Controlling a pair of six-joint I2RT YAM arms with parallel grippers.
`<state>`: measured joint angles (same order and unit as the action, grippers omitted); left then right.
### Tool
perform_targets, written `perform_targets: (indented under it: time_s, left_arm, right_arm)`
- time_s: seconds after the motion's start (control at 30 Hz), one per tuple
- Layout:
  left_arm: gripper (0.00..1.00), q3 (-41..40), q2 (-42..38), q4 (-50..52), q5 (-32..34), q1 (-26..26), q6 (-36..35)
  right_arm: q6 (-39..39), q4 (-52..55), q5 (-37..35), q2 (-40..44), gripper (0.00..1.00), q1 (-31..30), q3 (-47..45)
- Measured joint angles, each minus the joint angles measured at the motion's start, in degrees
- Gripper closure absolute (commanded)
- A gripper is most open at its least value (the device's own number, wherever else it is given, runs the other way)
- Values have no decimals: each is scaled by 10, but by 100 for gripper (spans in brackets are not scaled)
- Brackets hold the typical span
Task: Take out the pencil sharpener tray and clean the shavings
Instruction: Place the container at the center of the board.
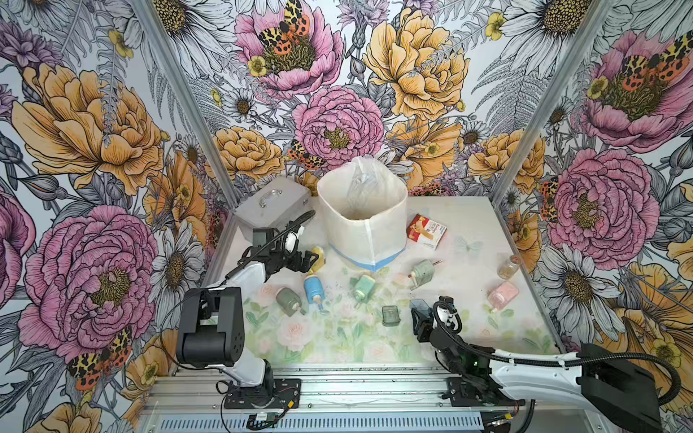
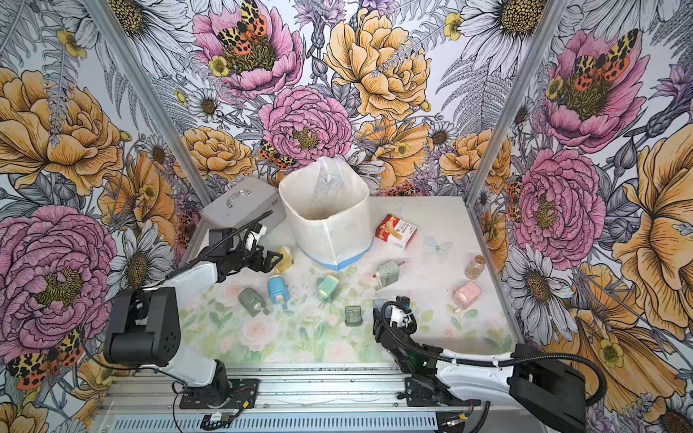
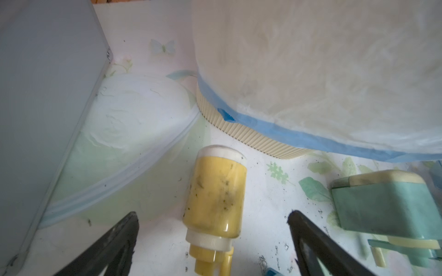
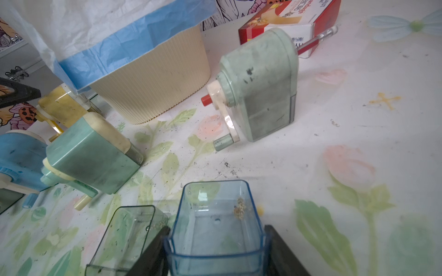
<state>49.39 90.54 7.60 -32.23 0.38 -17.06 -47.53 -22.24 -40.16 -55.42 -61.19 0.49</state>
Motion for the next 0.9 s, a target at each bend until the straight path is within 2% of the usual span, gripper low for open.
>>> perform_targets:
  time_s: [0.2,0.57,0.9]
  left_arm:
    - [1,-9,8,-2,8,-5,-19]
    - [3,-9,12,-6,42,-11,-32]
    - [3,-9,12,-7,57,-25,-45]
  right_arm:
    - [-15,-37,-5,-82,75,0,0]
    - [-27,-221,-20,-267,75,-4,21]
    - [-35,-262,-5,-291,74,-14,21]
